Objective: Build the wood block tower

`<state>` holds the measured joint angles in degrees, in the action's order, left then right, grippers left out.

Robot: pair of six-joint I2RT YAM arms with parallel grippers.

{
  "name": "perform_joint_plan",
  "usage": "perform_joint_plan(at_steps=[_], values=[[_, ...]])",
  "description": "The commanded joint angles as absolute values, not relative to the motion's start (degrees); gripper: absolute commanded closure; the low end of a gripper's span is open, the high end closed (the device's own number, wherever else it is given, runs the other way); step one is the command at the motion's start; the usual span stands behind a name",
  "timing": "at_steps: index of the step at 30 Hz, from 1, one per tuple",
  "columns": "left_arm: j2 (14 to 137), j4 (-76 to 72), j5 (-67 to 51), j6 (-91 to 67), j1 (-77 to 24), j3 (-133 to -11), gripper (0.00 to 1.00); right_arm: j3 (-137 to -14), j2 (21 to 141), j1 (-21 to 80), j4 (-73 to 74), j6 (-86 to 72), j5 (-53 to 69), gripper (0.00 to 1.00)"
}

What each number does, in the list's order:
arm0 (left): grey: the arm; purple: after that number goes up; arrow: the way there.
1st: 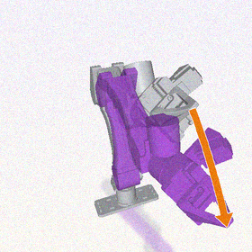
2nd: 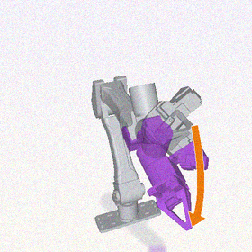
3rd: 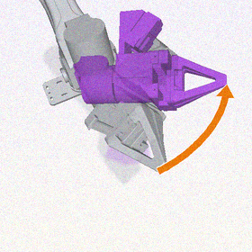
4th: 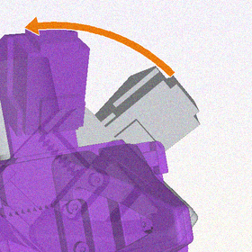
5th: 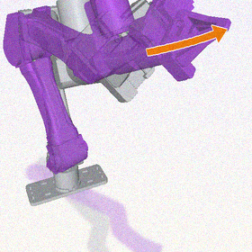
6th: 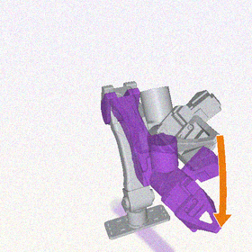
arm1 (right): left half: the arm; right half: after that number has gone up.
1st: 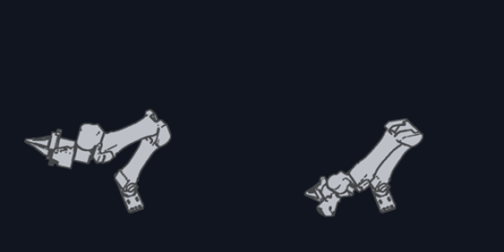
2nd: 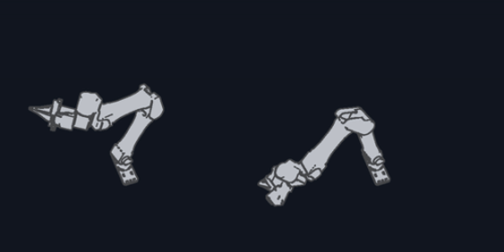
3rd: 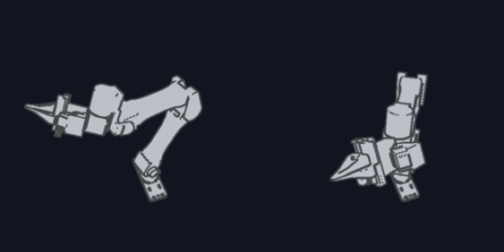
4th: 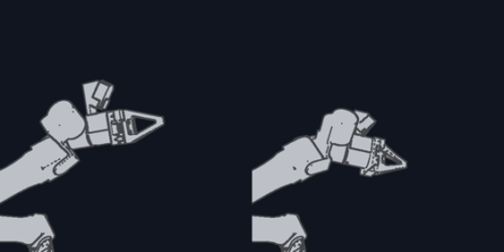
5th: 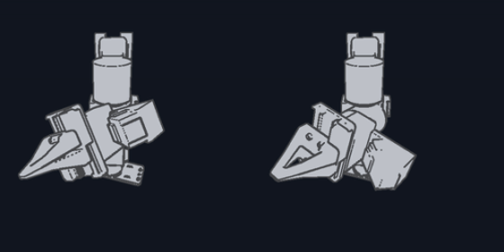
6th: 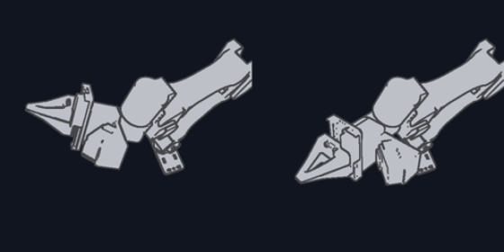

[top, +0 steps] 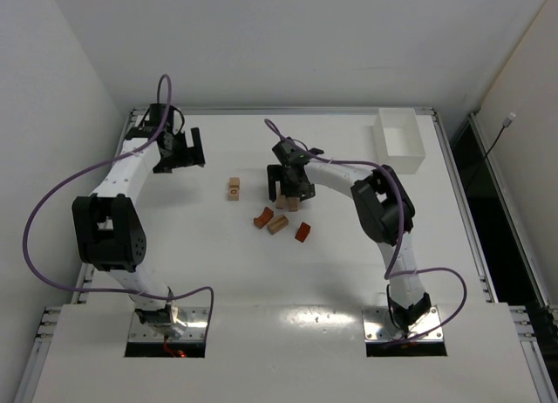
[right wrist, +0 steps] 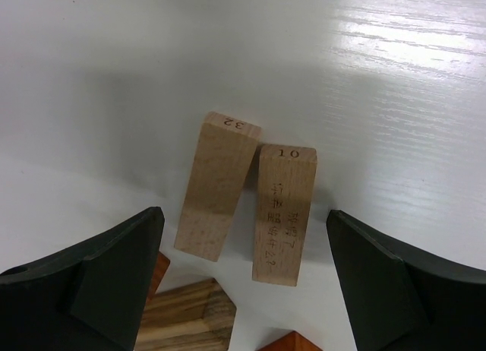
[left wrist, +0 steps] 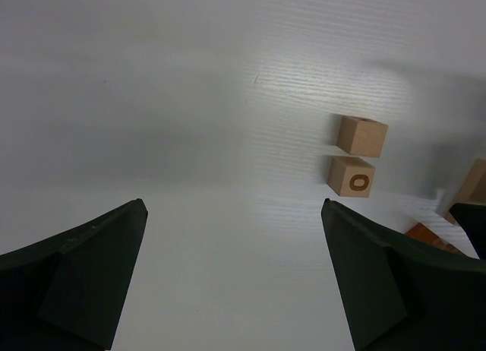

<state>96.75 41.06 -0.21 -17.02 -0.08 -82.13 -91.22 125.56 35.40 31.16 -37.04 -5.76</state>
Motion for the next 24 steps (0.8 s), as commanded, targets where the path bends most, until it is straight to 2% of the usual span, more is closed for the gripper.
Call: perform_joint_plan(at_steps=[1,4,8,9,12,19,24], values=[[96.9,40.2,-0.8,-17.4,-0.6,-85.0,0.01,-93.4,125.9,35.4,31.3,-38.8,-5.9,0.14],[97.6,40.2,-0.8,-17.4,-0.6,-85.6,0.01,-92.9,125.9,35.4,31.8,-39.3,-6.4,0.14],[98.6,40.2,-1.3,-17.4,-0.6,-86.2,0.01,-91.8,125.9,35.4,32.3,-39.8,-6.9,0.22],[98.6,40.2,-1.3,-17.4,-0.6,-86.8,0.01,-91.8,125.9,35.4,32.3,-39.8,-6.9,0.29],[98.6,40.2,-1.3,-17.4,-0.6,-86.8,0.01,-91.2,125.9,35.4,32.3,-40.3,-6.9,0.39],[98.6,40.2,-1.3,-17.4,-0.6,-86.8,0.01,-91.2,125.9,35.4,32.3,-40.3,-8.1,0.73],[98.6,40.2,-1.3,-17.4,-0.6,-86.3,0.01,-92.5,127.1,33.7,31.2,-39.6,-11.0,0.77]])
